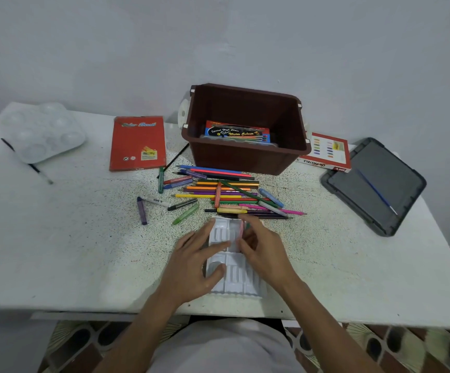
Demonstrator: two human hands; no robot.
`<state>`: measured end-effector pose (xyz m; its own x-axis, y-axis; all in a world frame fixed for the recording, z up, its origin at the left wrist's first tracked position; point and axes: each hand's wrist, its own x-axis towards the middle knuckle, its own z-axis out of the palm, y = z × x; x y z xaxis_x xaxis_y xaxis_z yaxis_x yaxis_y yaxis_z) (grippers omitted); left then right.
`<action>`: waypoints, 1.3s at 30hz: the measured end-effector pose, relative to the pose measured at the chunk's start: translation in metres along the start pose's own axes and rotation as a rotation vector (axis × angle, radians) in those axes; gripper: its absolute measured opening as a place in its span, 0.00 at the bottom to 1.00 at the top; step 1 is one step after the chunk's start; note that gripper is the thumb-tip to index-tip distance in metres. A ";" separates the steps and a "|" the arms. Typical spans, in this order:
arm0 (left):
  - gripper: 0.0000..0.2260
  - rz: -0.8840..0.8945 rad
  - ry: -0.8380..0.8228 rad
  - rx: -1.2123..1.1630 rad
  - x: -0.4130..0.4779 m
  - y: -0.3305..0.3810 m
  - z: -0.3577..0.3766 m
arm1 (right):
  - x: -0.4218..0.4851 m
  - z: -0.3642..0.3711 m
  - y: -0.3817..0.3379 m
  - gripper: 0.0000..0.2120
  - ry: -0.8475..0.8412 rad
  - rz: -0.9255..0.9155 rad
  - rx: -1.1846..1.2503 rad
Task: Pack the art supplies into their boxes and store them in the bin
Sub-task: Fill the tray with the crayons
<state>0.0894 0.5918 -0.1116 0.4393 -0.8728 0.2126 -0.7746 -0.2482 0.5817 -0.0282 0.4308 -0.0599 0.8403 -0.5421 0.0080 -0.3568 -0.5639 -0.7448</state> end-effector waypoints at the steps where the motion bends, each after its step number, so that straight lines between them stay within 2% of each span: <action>1: 0.22 0.002 0.001 0.000 0.000 0.000 0.000 | 0.000 0.003 0.001 0.23 0.012 -0.020 -0.034; 6: 0.22 0.002 -0.004 -0.003 0.000 0.002 0.000 | -0.002 0.014 0.006 0.27 0.059 -0.042 -0.175; 11: 0.21 0.005 0.002 0.005 0.000 0.002 -0.001 | -0.007 0.023 0.011 0.08 0.165 -0.159 -0.255; 16: 0.21 0.005 -0.001 0.001 0.000 -0.001 0.001 | -0.009 0.026 0.019 0.05 0.229 -0.231 -0.373; 22: 0.21 0.015 0.005 0.002 0.000 -0.001 0.002 | -0.015 0.022 0.016 0.12 0.273 -0.214 -0.494; 27: 0.21 0.009 -0.006 0.011 -0.001 -0.003 0.003 | -0.019 0.017 0.019 0.14 0.223 -0.220 -0.571; 34: 0.22 0.010 -0.009 0.013 -0.001 -0.003 0.003 | -0.006 0.008 0.026 0.14 0.197 -0.196 -0.383; 39: 0.20 -0.013 -0.017 -0.004 -0.002 -0.005 0.005 | 0.013 -0.016 0.042 0.12 0.397 -0.009 -0.515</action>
<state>0.0902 0.5933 -0.1187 0.4411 -0.8768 0.1916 -0.7673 -0.2577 0.5873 -0.0390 0.3902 -0.0807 0.6647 -0.6692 0.3321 -0.5834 -0.7427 -0.3287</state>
